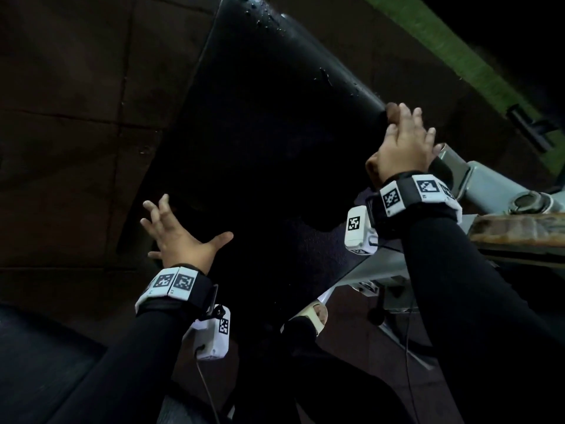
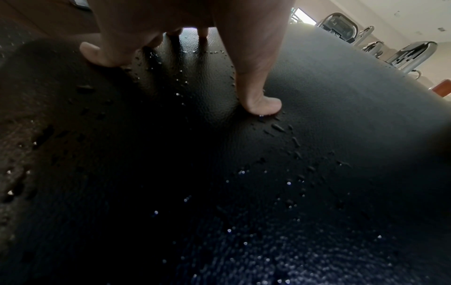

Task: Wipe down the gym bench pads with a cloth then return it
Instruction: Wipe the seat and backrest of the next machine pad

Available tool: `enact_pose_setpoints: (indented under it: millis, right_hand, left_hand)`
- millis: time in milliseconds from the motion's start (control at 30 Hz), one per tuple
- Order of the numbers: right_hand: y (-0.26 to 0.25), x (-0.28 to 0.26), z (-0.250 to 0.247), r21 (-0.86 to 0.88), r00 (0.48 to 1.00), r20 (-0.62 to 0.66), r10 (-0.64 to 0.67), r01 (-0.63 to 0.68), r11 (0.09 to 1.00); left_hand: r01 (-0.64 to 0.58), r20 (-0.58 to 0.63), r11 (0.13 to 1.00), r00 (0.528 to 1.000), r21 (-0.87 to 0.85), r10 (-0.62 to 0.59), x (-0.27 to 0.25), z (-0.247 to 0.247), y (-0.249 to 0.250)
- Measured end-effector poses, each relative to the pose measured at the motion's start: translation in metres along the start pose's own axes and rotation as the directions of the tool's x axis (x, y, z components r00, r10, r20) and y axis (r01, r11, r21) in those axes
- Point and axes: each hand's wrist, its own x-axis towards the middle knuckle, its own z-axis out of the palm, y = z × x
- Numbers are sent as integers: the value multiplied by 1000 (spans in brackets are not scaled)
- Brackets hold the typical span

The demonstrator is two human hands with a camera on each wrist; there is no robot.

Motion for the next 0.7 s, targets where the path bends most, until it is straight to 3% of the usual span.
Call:
enact_pose_setpoints:
  millis: [100, 233, 367, 467, 567, 700]
  right_hand:
    - [0, -10, 0, 45, 997, 0, -71, 71, 996]
    - [9, -35, 10, -89, 991, -20, -135, 133, 987]
    - [-10, -18, 16, -151, 995, -84, -58, 45, 988]
    - [-41, 11, 18, -74, 999, 7, -34, 34, 997]
    - [-76, 24, 21, -18, 986, 61, -153, 155, 988]
    - [-92, 0, 30, -159, 918, 94, -386, 396, 904]
  left_hand:
    - [5, 0, 1000, 1000, -2, -5, 0, -1, 0]
    - [4, -3, 1000, 1000, -1, -4, 0, 1, 0]
    - [4, 3, 1000, 1000, -6, -4, -1, 2, 2]
    - [2, 6, 1000, 1000, -2, -2, -1, 1, 3]
    - [4, 6, 1000, 1000, -11, -4, 0, 1, 4]
    - [6, 7, 1000, 1000, -14, -6, 0, 2, 3]
